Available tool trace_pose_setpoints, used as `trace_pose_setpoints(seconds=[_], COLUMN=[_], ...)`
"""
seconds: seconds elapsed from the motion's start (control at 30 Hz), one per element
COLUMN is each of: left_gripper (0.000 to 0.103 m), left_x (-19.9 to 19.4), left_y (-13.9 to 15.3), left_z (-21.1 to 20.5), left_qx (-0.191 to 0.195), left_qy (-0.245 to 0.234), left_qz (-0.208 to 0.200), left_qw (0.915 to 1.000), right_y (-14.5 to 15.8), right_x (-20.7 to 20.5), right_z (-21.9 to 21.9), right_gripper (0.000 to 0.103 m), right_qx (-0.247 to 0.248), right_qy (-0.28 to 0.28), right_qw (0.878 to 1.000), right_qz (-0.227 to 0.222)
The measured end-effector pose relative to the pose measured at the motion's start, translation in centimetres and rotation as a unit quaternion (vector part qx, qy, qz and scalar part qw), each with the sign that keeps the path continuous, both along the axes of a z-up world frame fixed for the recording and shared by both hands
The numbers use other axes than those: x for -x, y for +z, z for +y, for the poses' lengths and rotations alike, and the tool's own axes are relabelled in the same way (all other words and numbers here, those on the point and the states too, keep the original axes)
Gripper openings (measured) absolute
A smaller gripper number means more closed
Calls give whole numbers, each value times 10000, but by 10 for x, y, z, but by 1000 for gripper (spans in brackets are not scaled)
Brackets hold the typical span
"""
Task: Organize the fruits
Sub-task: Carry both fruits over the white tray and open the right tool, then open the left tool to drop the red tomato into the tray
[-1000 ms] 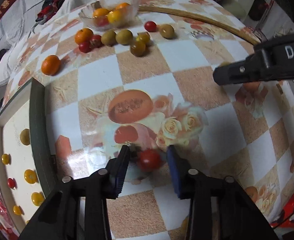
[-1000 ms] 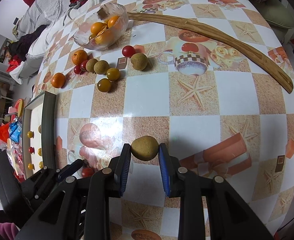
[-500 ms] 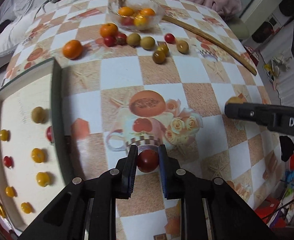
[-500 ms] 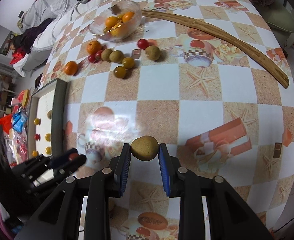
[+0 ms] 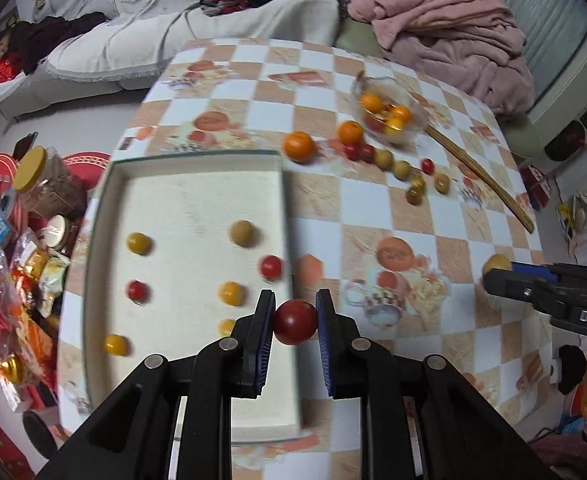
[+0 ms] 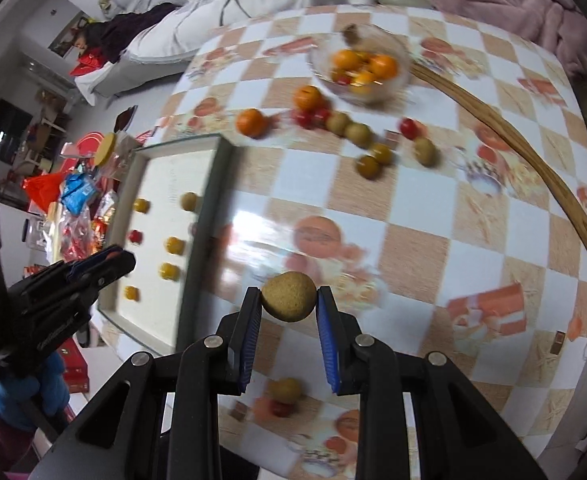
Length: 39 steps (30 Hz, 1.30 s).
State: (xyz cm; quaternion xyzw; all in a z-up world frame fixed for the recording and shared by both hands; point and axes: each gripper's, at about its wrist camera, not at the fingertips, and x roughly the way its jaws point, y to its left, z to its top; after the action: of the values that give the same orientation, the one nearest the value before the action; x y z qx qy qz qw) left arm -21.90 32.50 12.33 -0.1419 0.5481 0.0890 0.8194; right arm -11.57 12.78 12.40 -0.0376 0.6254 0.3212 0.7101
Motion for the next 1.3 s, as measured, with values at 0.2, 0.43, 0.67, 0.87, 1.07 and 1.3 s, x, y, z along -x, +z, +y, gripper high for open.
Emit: trace_pose_setpoints(seconds=[0.2, 0.43, 0.67, 0.87, 1.07, 1.3], left_gripper=[22, 22, 22, 22, 23, 25], left_x=[-13, -41, -66, -71, -71, -70], left_y=[-5, -47, -86, -101, -106, -108], left_z=[67, 132, 154, 157, 161, 162], left_qx=[-64, -240, -252, -271, -217, -188], left_qy=[-254, -381, -341, -273, -223, -277], left_qz=[-42, 296, 633, 787, 921, 990], left_qw=[9996, 9985, 9971, 9962, 9953, 9945], right_y=[-7, -33, -65, -91, -102, -78], right_x=[7, -3, -29, -39, -37, -31], right_z=[74, 168, 212, 229, 234, 229], right_gripper=[30, 30, 30, 31, 41, 81], right_qx=[-23, 101, 458, 741, 861, 657], right_qy=[-243, -316, -448, -284, -122, -203], right_qw=[9996, 9993, 9975, 9960, 9951, 9974], right_qz=[105, 190, 300, 409, 476, 206])
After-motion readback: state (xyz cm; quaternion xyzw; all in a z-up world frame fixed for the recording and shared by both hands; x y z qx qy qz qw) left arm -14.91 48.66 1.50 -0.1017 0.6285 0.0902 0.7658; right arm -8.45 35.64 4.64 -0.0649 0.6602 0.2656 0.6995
